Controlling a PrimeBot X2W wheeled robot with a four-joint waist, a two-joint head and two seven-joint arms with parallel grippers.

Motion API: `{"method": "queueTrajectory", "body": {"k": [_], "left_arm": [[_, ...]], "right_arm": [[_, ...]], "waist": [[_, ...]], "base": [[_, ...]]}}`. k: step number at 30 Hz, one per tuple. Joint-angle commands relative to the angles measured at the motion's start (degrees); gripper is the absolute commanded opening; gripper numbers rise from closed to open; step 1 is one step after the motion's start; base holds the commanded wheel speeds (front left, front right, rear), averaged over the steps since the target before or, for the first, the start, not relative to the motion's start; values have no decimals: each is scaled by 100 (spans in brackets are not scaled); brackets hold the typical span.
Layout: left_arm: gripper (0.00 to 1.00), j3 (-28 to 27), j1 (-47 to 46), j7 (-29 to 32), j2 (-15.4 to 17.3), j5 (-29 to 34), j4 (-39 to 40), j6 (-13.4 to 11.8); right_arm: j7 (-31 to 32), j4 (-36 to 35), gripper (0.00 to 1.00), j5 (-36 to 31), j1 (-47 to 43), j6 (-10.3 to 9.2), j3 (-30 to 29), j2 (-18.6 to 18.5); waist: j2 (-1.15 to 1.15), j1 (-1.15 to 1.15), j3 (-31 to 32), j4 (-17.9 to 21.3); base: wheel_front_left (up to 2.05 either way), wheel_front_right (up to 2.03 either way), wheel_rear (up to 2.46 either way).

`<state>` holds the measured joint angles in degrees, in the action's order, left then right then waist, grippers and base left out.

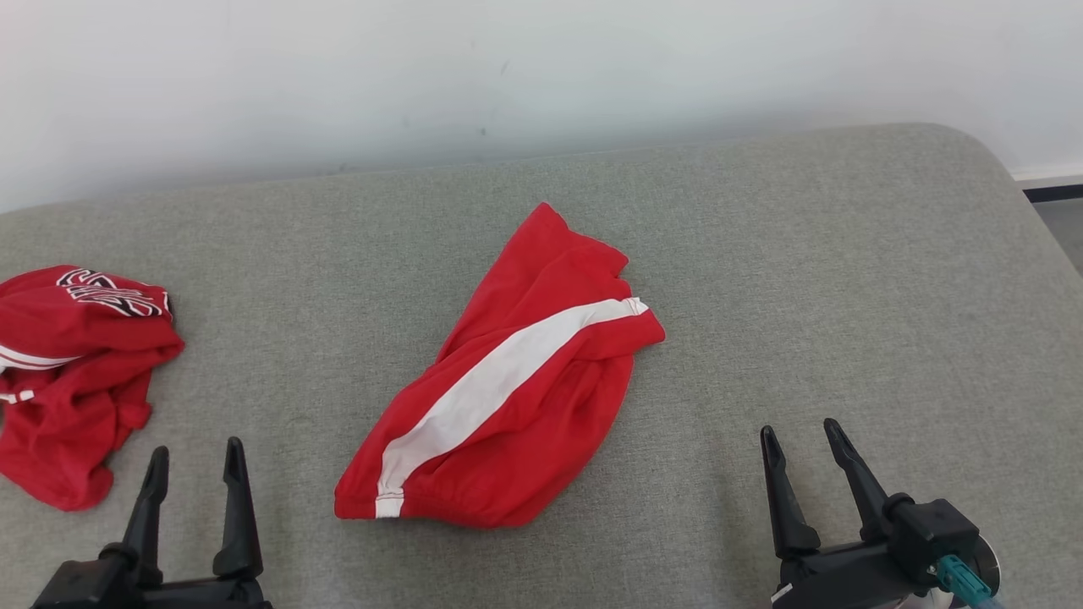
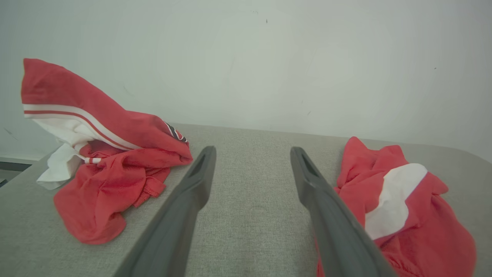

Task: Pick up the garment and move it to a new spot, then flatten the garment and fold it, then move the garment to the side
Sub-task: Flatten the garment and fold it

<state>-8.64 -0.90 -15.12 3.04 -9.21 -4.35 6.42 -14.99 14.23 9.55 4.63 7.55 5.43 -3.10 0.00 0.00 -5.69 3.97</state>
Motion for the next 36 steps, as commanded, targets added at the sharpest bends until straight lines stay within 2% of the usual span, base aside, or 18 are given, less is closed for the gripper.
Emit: {"method": "queueTrajectory", "body": {"k": [1,8,18,29,36], "left_arm": [[100,21,-6,-5,-5,50,-42,2],[100,234,-179,-5,-14,60,-147,34],[100,623,-368,-4,-12,-134,-249,20],[100,992,-671,-4,-15,-330,-348,-32],[100,1204,-830,-4,-14,-459,-403,-76]], "right_arm": [[-29,50,100,-8,38,-13,-13,-45],[-29,436,100,24,647,-13,225,-386],[245,1634,100,230,2058,-13,750,-909],[516,3073,100,642,3239,-13,1300,-1198],[485,4027,100,927,3688,-13,1612,-1226]], "waist": [[0,0,7,-18],[0,0,-73,-233],[0,0,-327,-779],[0,0,-715,-1309],[0,0,-880,-1549]], "base": [[0,0,0],[0,0,0],[0,0,0],[0,0,0],[0,0,0]]}}
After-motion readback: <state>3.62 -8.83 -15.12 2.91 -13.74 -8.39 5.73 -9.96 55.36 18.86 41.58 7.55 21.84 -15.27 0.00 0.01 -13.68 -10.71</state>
